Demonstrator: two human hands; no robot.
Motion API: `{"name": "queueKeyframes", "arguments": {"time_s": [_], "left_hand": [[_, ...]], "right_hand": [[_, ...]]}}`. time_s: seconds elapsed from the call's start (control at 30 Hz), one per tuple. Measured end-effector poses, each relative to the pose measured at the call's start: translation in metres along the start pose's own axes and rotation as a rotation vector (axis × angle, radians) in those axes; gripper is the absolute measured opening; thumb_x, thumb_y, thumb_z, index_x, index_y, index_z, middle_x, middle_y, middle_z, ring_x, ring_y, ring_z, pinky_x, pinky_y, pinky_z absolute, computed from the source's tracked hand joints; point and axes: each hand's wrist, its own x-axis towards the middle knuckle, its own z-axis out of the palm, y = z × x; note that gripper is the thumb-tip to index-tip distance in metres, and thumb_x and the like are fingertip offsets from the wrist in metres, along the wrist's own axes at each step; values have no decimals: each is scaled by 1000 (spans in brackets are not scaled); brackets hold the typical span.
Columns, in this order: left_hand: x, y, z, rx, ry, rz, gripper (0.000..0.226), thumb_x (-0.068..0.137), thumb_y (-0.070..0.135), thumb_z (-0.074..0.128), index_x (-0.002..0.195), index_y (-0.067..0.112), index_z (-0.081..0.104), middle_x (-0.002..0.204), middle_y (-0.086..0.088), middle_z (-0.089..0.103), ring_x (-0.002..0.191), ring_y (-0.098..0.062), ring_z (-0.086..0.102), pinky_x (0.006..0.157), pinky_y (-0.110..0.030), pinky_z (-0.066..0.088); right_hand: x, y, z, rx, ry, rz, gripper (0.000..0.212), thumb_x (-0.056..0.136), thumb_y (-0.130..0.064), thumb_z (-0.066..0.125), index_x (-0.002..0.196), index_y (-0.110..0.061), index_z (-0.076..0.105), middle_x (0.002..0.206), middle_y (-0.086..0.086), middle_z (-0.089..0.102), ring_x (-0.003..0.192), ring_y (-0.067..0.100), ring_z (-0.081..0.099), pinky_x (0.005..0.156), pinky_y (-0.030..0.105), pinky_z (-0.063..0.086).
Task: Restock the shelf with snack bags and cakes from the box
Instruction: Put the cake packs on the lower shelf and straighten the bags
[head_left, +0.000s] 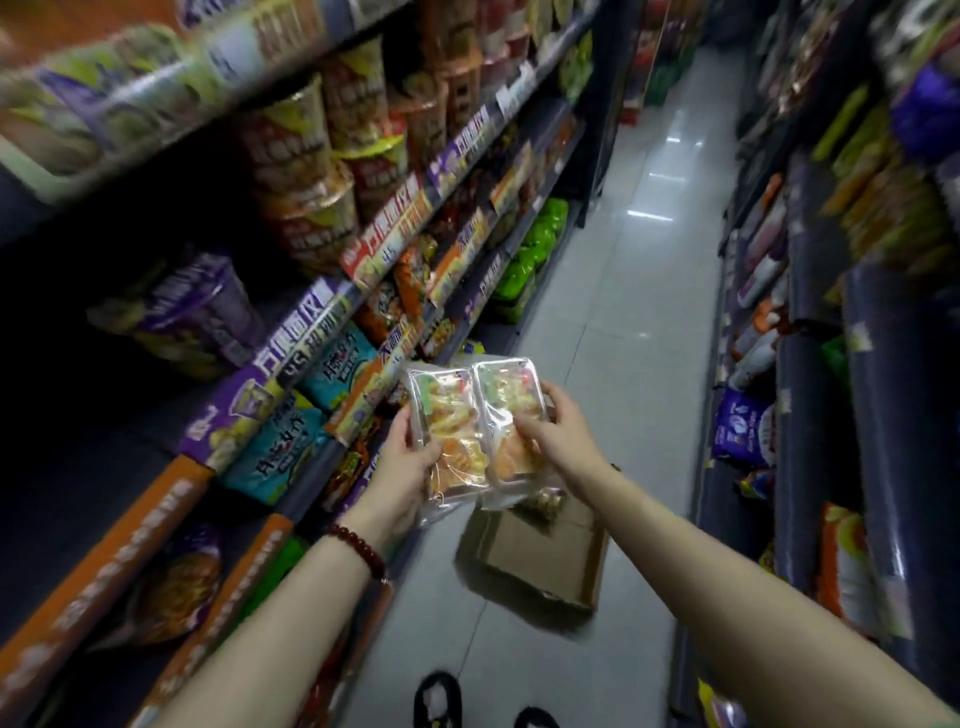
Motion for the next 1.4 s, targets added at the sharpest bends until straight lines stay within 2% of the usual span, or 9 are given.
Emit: {"name": "queueKeyframes", "arguments": {"time_s": [0.13, 0.33, 0.57, 0.63, 0.8, 0.97, 1.07, 1.27, 1.4], "left_hand": [[-39, 33, 3, -9, 55, 104, 56, 94, -3, 47, 140, 28, 37, 130, -9, 57, 110, -25, 61, 86, -43, 54], [-94, 63, -21, -29, 166, 229, 55, 93, 0, 50, 138, 29, 39, 124, -5, 61, 104, -19, 66, 74, -31, 58], [-158, 65, -90, -113, 396, 303, 57, 92, 1, 54, 141, 27, 38, 129, -6, 60, 116, -21, 59, 104, -45, 44], [-176, 64, -115, -140, 488, 324, 56, 92, 1, 55, 141, 25, 40, 126, -8, 61, 112, -19, 61, 98, -42, 48], [-223, 58, -180, -185, 699, 384, 50, 93, 1, 54, 139, 17, 45, 117, -8, 65, 103, -16, 63, 92, -33, 50], [-260, 51, -237, -150, 891, 395, 42, 93, 0, 52, 131, -10, 38, 98, -33, 58, 63, -4, 60, 69, -32, 57], [-277, 50, -265, -210, 945, 444, 42, 92, -1, 55, 133, 7, 50, 97, -1, 67, 84, -10, 66, 75, -23, 57], [-306, 36, -303, 22, 1047, 325, 60, 86, 13, 67, 140, 19, 43, 125, -3, 57, 104, -15, 59, 84, -29, 49], [-314, 18, -311, 95, 922, 227, 109, 64, 12, 86, 150, 25, 20, 139, 5, 44, 124, -12, 48, 104, -33, 42]], "right_hand": [[-18, -45, 4, -43, -80, -83, 38, 90, -11, 59, 124, -24, 45, 118, 7, 58, 102, 24, 62, 89, 44, 54], [-39, -81, 34, -91, -217, -160, 45, 88, -20, 64, 128, -27, 45, 113, 4, 61, 98, 21, 66, 84, 45, 57], [-63, -101, 119, -182, -413, -198, 35, 88, -22, 66, 118, -14, 50, 105, 4, 62, 90, 16, 65, 70, 30, 56], [-68, -102, 151, -246, -509, -218, 38, 87, -28, 67, 120, -16, 50, 109, 5, 63, 96, 21, 64, 82, 38, 55], [-88, -103, 238, -365, -737, -305, 35, 85, -26, 70, 114, -20, 51, 107, 5, 66, 95, 20, 66, 78, 32, 55], [-113, -93, 320, -467, -864, -381, 53, 82, -30, 72, 129, -19, 49, 119, 0, 58, 108, 19, 56, 95, 38, 48], [-129, -88, 356, -448, -920, -384, 52, 81, -25, 74, 127, -18, 50, 110, -3, 60, 105, 18, 57, 89, 33, 48], [-150, -71, 393, -465, -1005, -379, 63, 81, -22, 75, 136, -17, 44, 117, -2, 60, 115, 21, 57, 96, 34, 49], [-153, -67, 396, -506, -1133, -345, 101, 75, -23, 80, 151, -20, 14, 141, -3, 44, 124, 14, 48, 105, 35, 43]]}}
